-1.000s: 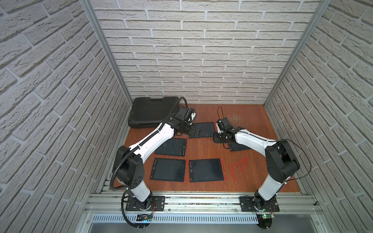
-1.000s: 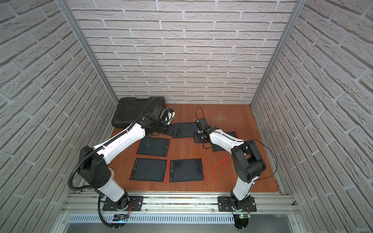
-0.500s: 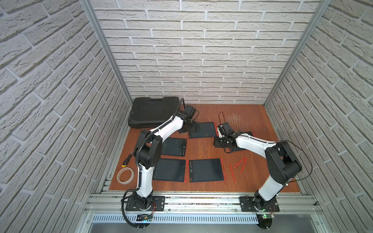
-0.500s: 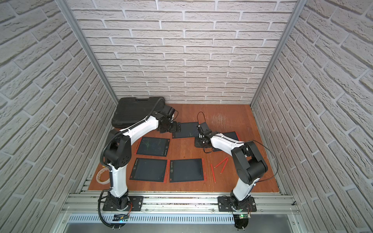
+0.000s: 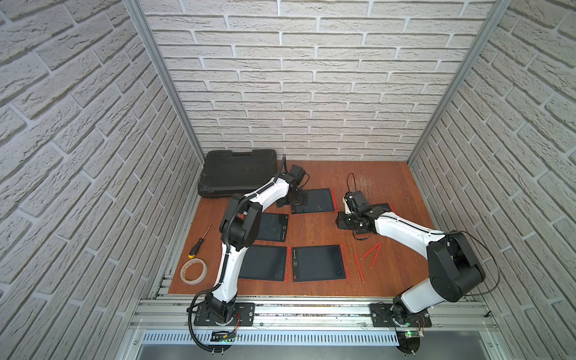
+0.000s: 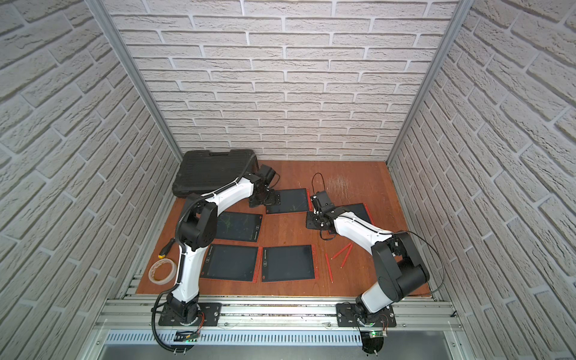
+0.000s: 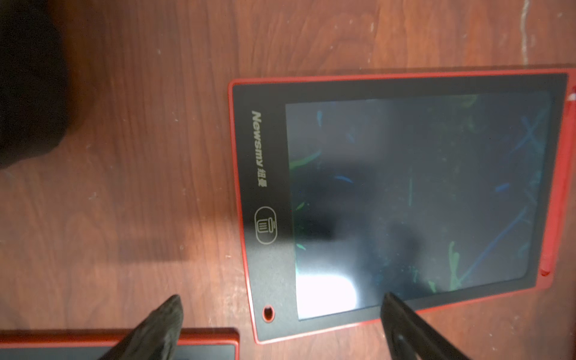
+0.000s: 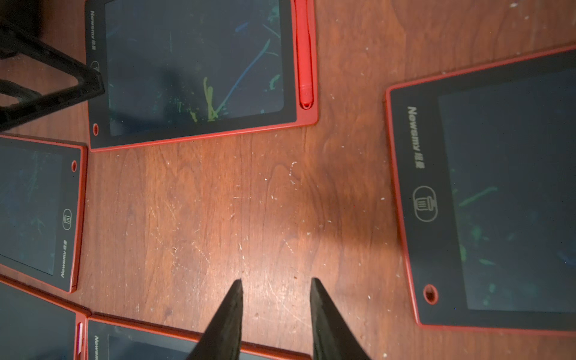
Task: Place the stylus back onto the writing tablet
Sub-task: Move the writing tablet to the center of the board.
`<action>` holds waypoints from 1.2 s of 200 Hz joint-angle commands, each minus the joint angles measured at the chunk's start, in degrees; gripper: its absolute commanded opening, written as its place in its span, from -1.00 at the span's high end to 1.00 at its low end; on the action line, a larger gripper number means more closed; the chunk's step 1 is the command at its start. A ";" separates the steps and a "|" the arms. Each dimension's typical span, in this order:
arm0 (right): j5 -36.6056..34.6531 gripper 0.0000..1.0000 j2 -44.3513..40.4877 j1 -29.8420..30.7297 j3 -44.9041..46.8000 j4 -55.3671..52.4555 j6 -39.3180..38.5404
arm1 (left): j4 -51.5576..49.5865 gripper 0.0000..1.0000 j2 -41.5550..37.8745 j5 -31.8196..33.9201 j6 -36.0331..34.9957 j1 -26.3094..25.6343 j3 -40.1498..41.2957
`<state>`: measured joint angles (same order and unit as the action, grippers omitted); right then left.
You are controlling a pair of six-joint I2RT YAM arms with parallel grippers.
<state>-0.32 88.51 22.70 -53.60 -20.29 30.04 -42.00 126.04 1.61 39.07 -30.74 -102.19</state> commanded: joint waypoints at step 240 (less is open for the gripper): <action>-0.80 0.29 -12.32 -9.21 9.40 -1.59 -1.84 | 13.25 -0.96 9.77 -12.42 14.95 -3.61 -3.03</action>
<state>-1.21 77.36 13.85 -45.17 -22.50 28.56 -28.14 132.33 -8.71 51.83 -33.52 -106.54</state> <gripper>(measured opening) 0.357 0.983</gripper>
